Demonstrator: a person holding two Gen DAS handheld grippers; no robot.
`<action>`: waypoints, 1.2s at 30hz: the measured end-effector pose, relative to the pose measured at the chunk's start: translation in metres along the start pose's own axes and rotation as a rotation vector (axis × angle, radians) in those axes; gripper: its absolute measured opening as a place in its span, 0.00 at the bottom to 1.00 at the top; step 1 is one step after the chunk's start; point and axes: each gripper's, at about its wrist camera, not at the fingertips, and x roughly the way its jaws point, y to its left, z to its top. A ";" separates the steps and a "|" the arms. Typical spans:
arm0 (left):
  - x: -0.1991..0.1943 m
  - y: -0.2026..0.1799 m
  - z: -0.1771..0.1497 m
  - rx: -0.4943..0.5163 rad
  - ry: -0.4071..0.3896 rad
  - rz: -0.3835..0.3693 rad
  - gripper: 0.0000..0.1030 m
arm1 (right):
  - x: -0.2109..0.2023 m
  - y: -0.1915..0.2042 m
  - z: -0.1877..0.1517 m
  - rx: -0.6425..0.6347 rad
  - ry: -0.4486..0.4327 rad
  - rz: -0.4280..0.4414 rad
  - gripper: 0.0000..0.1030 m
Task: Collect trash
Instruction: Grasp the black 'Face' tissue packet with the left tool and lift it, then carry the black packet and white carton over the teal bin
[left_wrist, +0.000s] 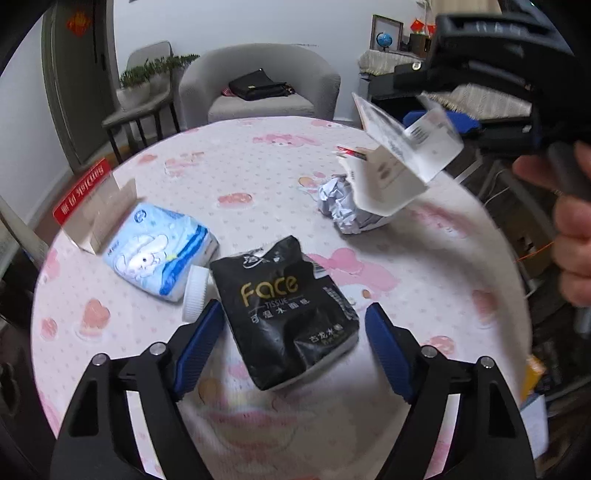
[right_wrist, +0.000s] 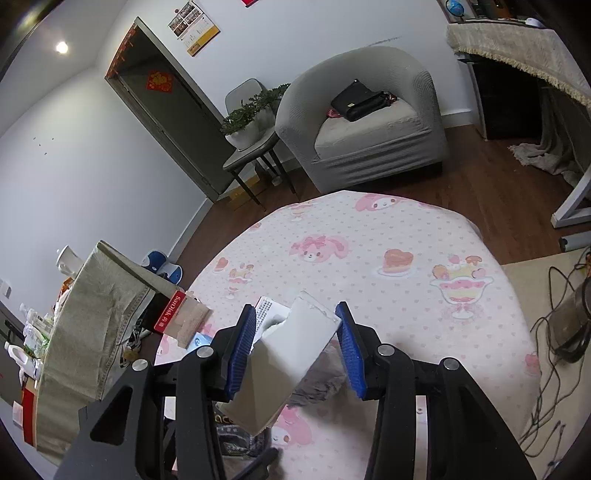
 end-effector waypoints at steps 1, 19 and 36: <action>0.001 0.000 0.001 0.002 0.001 0.004 0.77 | 0.000 -0.001 0.000 0.000 0.000 -0.002 0.44; -0.016 0.028 -0.008 -0.066 -0.032 -0.168 0.57 | -0.003 0.011 -0.001 -0.050 -0.013 -0.032 0.44; -0.048 0.054 -0.018 -0.056 -0.094 -0.313 0.57 | 0.016 0.053 0.000 -0.100 -0.024 -0.030 0.44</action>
